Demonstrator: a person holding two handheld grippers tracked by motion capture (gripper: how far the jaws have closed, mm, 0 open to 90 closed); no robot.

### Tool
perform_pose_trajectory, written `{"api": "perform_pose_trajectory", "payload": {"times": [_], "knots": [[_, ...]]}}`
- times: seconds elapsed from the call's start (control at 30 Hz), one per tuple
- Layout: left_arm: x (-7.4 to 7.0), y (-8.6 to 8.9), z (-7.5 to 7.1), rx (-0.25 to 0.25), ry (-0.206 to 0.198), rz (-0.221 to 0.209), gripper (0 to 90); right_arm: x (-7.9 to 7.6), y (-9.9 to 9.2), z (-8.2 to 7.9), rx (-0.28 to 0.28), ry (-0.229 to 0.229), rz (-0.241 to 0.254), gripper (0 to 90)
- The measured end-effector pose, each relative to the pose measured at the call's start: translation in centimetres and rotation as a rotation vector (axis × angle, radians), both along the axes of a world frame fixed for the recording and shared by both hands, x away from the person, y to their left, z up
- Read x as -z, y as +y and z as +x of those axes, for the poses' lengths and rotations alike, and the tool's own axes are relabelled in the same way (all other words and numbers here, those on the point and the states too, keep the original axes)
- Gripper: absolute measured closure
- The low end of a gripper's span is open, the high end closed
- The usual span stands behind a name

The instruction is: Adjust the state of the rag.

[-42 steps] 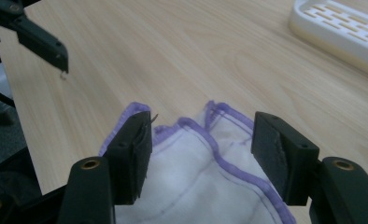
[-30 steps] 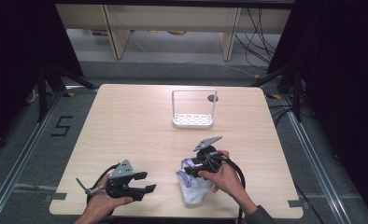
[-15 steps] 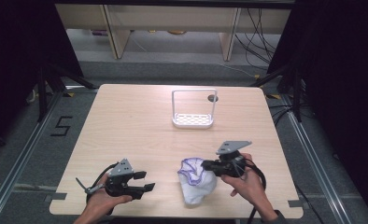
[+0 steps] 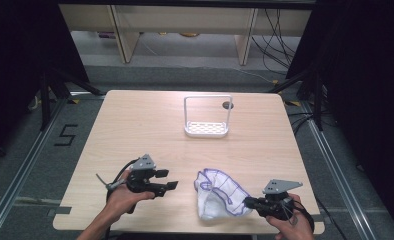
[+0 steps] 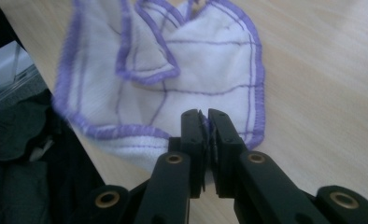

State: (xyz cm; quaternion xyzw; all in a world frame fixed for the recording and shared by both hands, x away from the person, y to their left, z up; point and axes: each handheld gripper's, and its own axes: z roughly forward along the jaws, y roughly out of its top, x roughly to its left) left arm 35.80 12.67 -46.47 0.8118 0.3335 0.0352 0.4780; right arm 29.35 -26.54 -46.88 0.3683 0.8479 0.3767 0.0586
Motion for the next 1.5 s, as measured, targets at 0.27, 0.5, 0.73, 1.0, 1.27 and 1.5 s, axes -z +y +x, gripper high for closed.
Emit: {"api": "perform_pose_trajectory", "payload": {"times": [0.27, 0.5, 0.73, 1.0, 1.27, 1.5], "knots": [[0.9, -4.1, 1.2, 0.058, 0.063, 0.013, 39.5, 0.9, -1.2, 0.8, 0.017, 0.003, 0.015, 85.4], [0.1, -7.2, 1.8, 0.106, 0.092, 0.027, 42.1, 0.9, -1.0, 0.8, 0.022, 0.018, 0.008, 84.9], [1.6, -9.3, 2.3, 0.144, 0.155, 0.078, 55.5, 1.0, -1.1, 1.0, 0.014, 0.005, 0.016, 83.8], [-0.2, -8.0, 1.7, 0.181, 0.011, 0.061, 88.4, 0.6, -0.9, 0.7, 0.014, -0.011, 0.007, 85.6], [-4.8, -0.6, 2.1, 0.038, -0.137, -0.037, 88.4, -1.6, -0.5, 2.6, 0.001, -0.137, 0.0, 86.2], [-0.7, 3.8, 0.1, -0.036, -0.119, -0.021, 88.3, 0.0, 1.1, 4.9, -0.053, -0.138, -0.052, 86.2]]}}
